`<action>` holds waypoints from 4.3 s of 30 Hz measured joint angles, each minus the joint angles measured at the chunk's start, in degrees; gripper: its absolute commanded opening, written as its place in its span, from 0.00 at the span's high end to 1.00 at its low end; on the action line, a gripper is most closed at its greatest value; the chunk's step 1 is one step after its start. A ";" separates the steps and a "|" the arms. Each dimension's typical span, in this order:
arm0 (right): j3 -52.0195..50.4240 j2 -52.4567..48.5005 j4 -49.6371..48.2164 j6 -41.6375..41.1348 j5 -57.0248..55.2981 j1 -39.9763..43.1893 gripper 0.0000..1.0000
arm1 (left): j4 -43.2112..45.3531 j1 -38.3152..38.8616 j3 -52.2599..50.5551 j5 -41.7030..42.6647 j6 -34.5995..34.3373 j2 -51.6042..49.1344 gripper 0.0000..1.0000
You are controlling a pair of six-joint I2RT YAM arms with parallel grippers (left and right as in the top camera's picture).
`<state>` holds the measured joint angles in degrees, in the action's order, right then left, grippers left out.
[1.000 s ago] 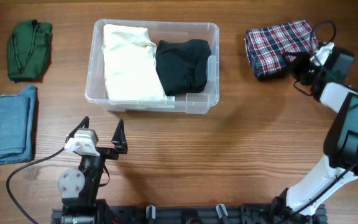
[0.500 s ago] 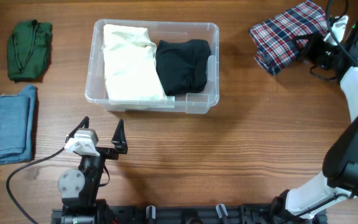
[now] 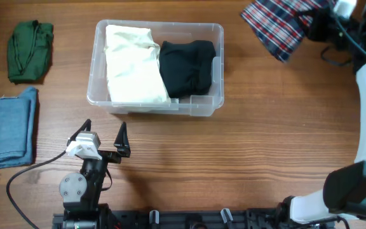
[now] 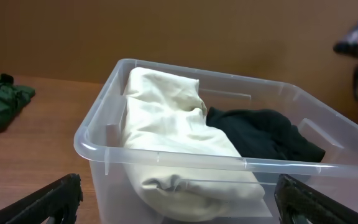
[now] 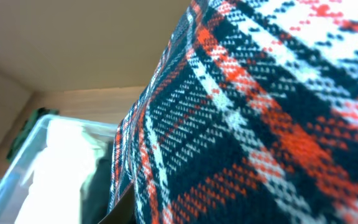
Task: Pack container
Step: 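Carry the plaid cloth left and lower it into the bin's right side, then release the plaid cloth and press it flat over the black garment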
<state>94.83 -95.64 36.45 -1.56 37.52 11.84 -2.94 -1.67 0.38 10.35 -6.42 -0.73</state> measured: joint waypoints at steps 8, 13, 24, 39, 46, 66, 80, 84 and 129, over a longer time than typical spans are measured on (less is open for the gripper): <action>1.11 0.28 -1.33 0.09 0.00 -11.37 0.94 | 0.00 0.00 0.00 0.00 0.00 0.00 0.00; 3.10 0.26 -1.31 -0.11 0.17 -18.05 0.95 | 0.00 0.00 0.00 0.00 0.00 0.00 0.00; 7.76 0.28 -4.13 -1.46 -0.66 -33.70 0.96 | 0.00 0.00 0.00 0.00 0.00 0.00 0.00; 7.76 -9.27 -6.25 -1.68 -1.55 -42.05 0.96 | 0.00 0.00 0.00 0.00 0.00 0.00 0.00; 7.76 -11.32 -6.47 -1.79 -1.53 -44.09 0.96 | 0.00 0.00 0.00 0.00 0.00 0.00 0.00; 7.76 -17.66 -7.23 1.75 -1.05 -43.71 0.96 | 0.00 0.00 0.00 0.00 0.00 0.00 0.00; 7.76 -17.68 6.86 6.45 -2.08 -32.89 0.89 | 0.00 0.00 0.00 0.00 0.00 0.00 0.00; 7.76 -17.75 10.71 8.48 -4.72 -31.06 0.88 | -0.02 0.00 0.00 0.00 0.00 0.00 0.00; 14.78 -18.23 12.17 8.94 -32.13 -33.83 0.91 | 0.00 0.00 0.00 0.00 0.00 0.00 0.00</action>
<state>109.60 -113.86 48.62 7.38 5.39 -22.00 -2.94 -1.67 0.38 10.35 -6.42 -0.73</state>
